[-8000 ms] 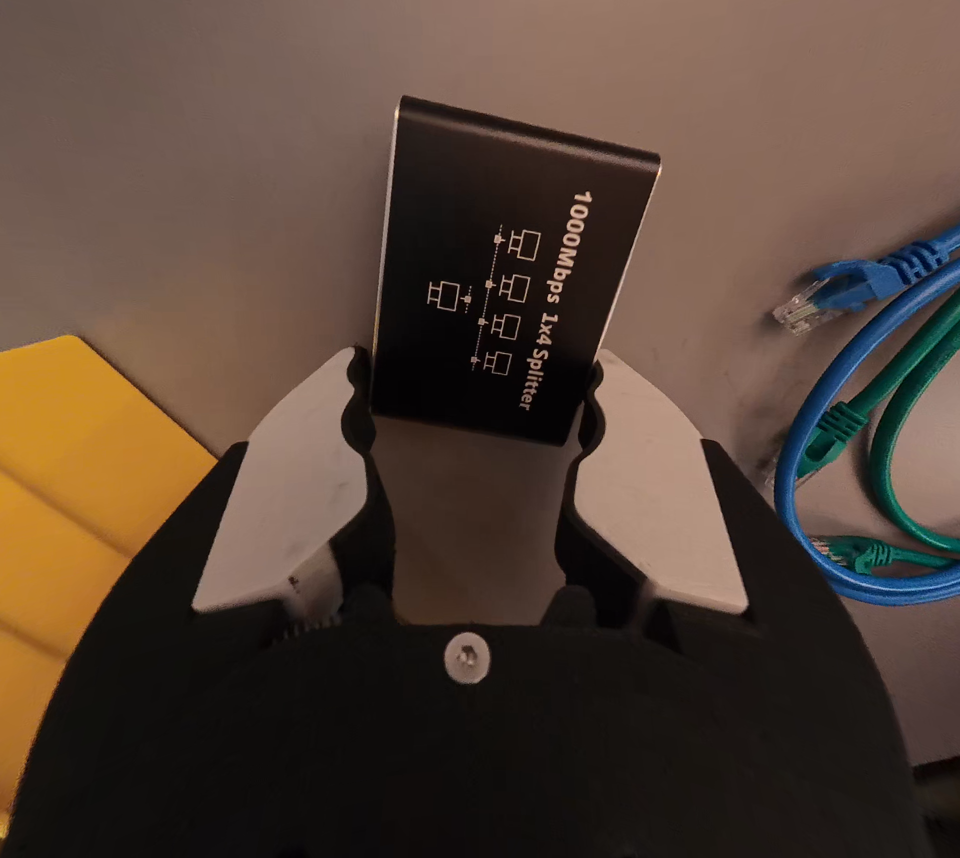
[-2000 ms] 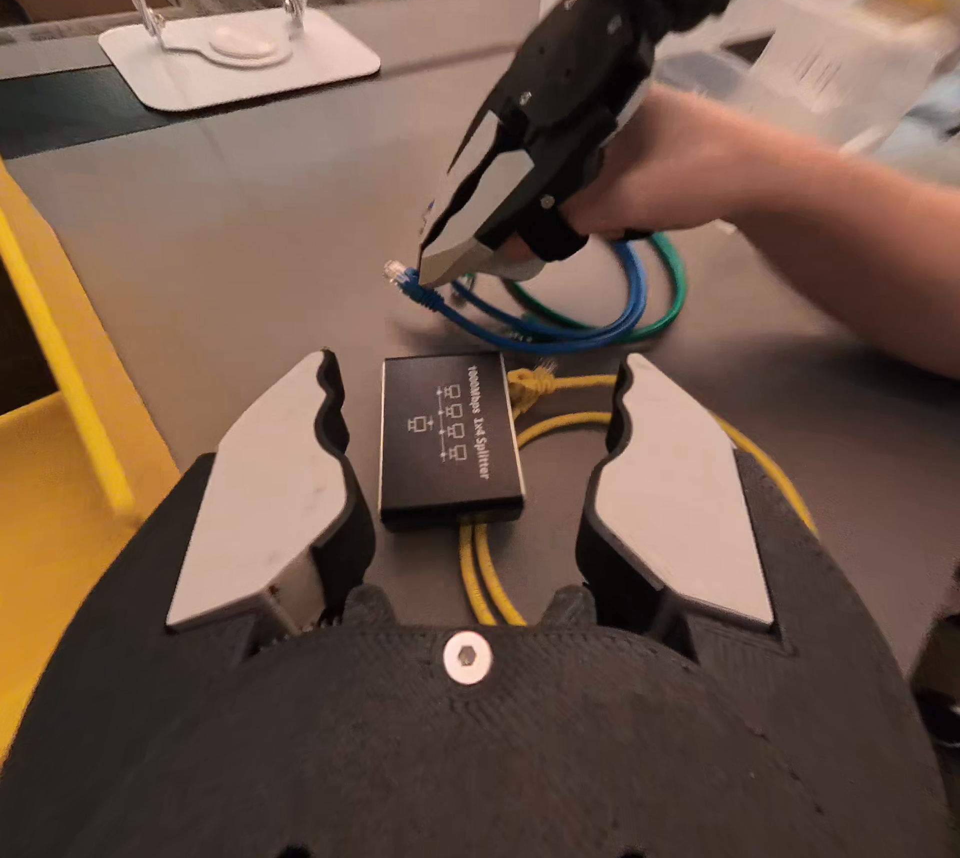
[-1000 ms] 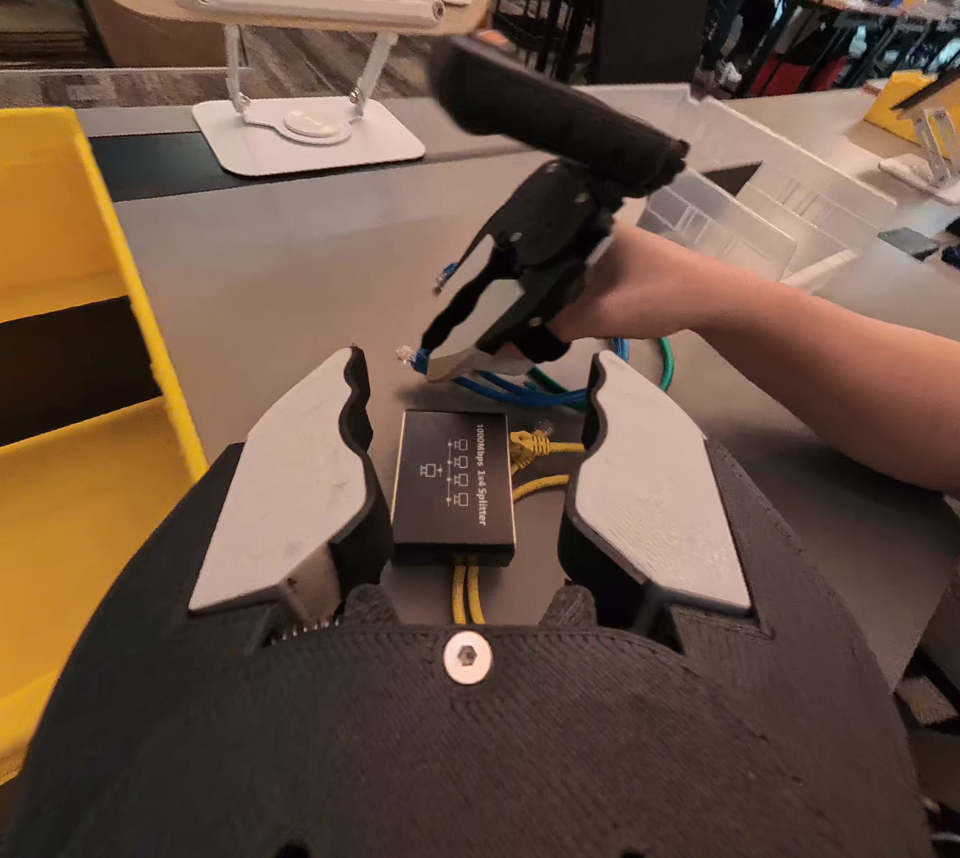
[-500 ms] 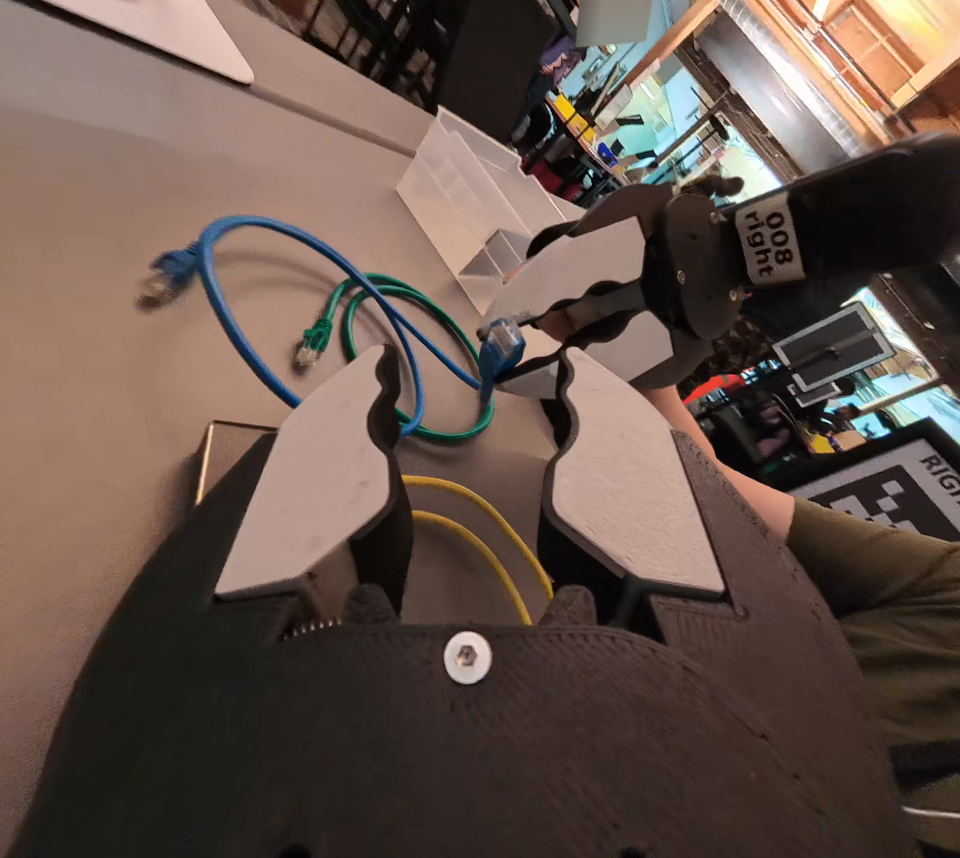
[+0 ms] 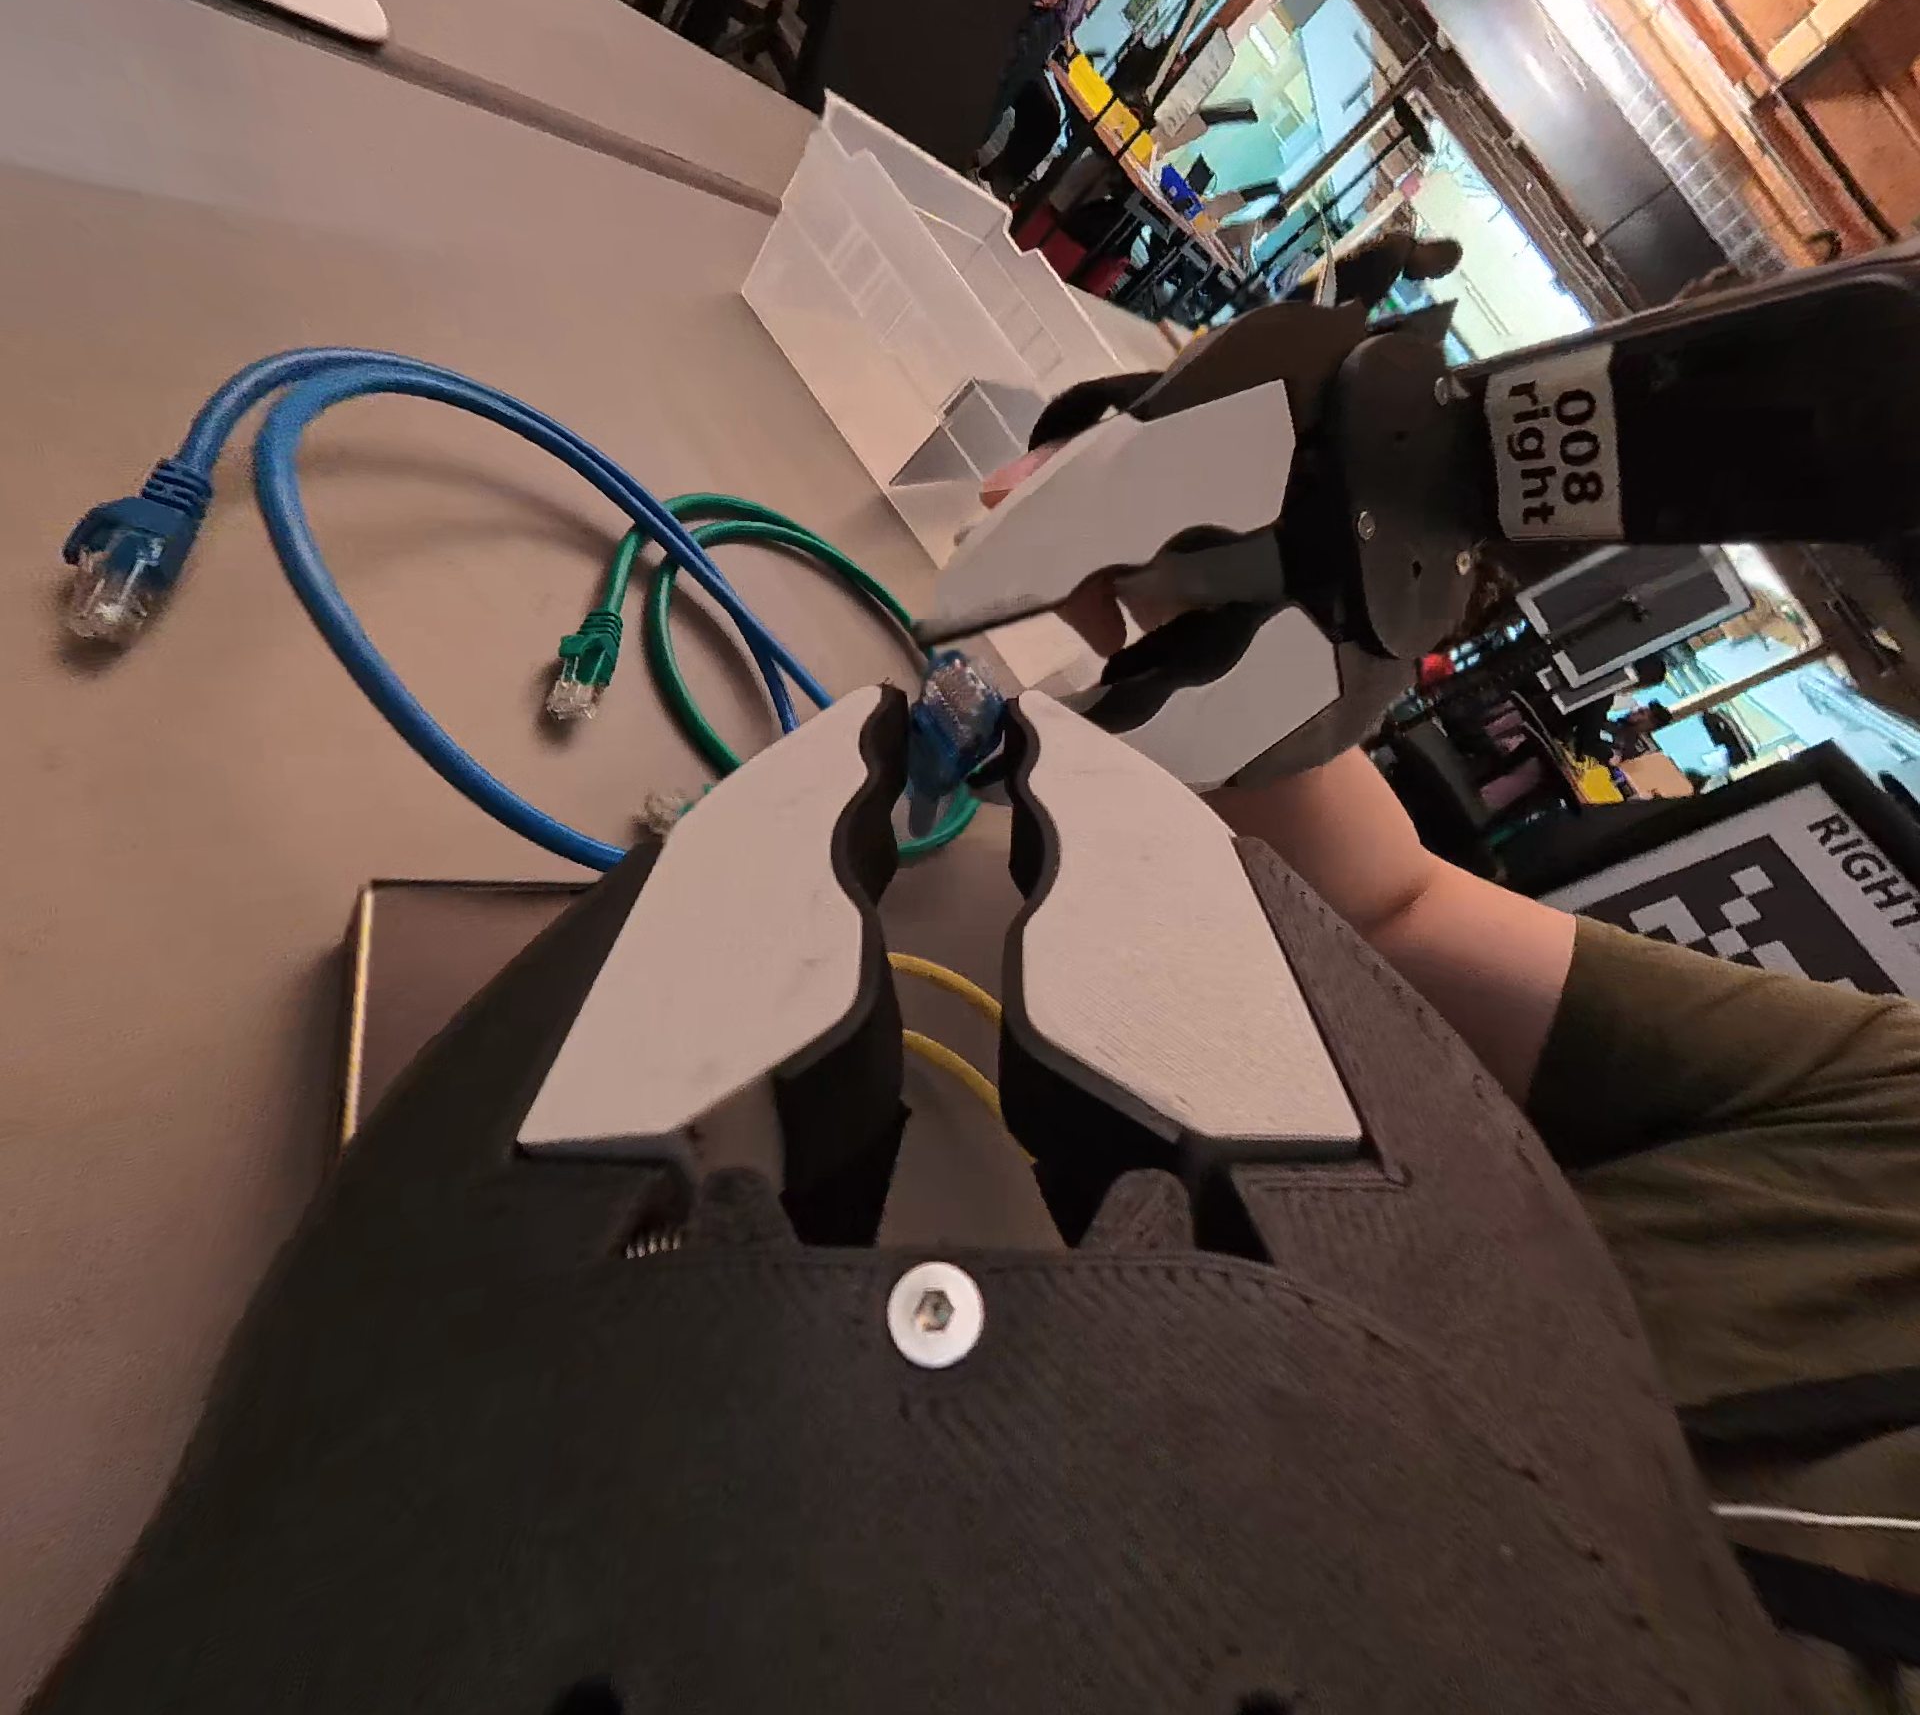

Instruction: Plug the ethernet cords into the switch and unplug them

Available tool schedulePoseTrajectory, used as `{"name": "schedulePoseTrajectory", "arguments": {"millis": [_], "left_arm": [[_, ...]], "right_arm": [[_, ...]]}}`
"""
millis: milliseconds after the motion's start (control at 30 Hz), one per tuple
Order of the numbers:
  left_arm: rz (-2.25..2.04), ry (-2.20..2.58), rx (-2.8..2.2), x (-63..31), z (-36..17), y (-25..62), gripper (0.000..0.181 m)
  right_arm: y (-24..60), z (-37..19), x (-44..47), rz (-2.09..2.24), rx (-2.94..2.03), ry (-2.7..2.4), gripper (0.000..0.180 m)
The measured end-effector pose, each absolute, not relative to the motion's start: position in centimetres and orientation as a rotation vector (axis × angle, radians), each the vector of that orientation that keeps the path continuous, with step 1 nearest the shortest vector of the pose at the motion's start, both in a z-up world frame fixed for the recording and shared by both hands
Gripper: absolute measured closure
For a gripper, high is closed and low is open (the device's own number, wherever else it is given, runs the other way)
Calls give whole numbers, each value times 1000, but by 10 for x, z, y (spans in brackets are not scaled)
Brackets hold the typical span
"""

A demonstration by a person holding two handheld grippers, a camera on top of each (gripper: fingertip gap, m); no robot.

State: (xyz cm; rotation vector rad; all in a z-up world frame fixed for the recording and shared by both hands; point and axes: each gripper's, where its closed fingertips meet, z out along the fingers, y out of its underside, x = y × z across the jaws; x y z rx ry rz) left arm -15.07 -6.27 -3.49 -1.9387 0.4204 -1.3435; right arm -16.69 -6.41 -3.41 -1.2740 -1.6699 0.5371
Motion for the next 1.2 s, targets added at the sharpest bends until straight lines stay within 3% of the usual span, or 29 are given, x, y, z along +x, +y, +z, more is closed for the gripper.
{"name": "schedulePoseTrajectory", "arguments": {"millis": [200, 333, 467, 733, 867, 900, 967, 1000, 1200], "left_arm": [[-1414, 266, -1831, -167, -16, -50, 164], [-1378, 176, -1748, -178, 2, -38, 164], [-1413, 136, -1675, -182, 26, -31, 164], [-1477, 116, -1519, -179, 64, -38, 165], [-1493, 72, -1487, -188, 70, -33, 165], [-1498, 67, -1488, -189, 70, -32, 165], [-1520, 54, -1482, -190, 72, -28, 165], [-1538, 45, -1474, -190, 73, -27, 165], [-1575, 37, -1422, -183, 88, -29, 165]], "right_arm": [[-59, -5, -162, 671, -1251, -1525, 145], [-53, 0, -170, 733, -1287, -1384, 126], [-52, 20, -179, 632, -1206, -1178, 135], [-37, 16, -174, 573, -1297, -1021, 136], [-59, 43, -168, 521, -1020, -1056, 137], [-78, 53, -168, 539, -901, -1086, 144], [-116, 58, -170, 585, -690, -1181, 174], [-128, 51, -174, 618, -643, -1246, 180], [-81, -20, -208, 687, -1209, -1326, 168]]}}
